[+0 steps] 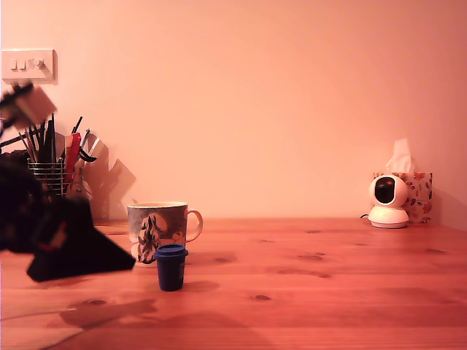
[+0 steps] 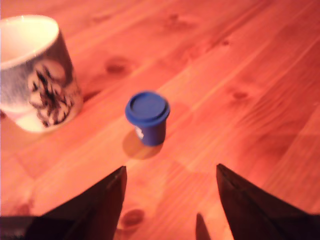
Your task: Pick up the coffee capsules on the table and drop them inside the coffee cup
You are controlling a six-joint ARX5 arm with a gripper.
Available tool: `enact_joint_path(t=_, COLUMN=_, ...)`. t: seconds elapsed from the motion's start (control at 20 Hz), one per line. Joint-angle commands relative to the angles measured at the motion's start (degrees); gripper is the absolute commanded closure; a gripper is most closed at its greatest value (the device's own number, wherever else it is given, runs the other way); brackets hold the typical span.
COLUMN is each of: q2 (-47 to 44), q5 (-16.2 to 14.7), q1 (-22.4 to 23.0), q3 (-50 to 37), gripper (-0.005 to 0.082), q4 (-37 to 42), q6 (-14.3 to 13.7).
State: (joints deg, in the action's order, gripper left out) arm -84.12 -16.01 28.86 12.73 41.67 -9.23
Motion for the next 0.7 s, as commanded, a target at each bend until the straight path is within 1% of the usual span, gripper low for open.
enact_joint_path(t=0.0, q2=-2.75, q5=-0.96, q1=-0.57, q3=2.36, gripper=0.0254, q4=0.83, q6=-0.26)
enact_joint_path(t=0.15, q2=-7.74, q5=-2.73, q1=-0.85, q3=5.84, gripper=0.0254, q4=0.85, q6=-0.26)
enact_joint_path(t=0.3, q2=-12.15, q5=-3.45, q1=-1.01, q3=9.35, gripper=0.0254, q4=0.83, q6=-0.26)
enact_joint_path(t=0.4, q2=-14.78, q5=-4.79, q1=-1.01, q3=11.54, gripper=0.0254, q4=0.81, q6=-0.26)
enact_joint_path(t=0.55, q2=-18.16, q5=-5.9, q1=-1.01, q3=14.53, gripper=0.0254, q4=0.7, q6=-0.26)
enact_joint_path(t=0.65, q2=-19.47, q5=-6.05, q1=-1.01, q3=15.98, gripper=0.0254, q4=0.59, q6=-0.26)
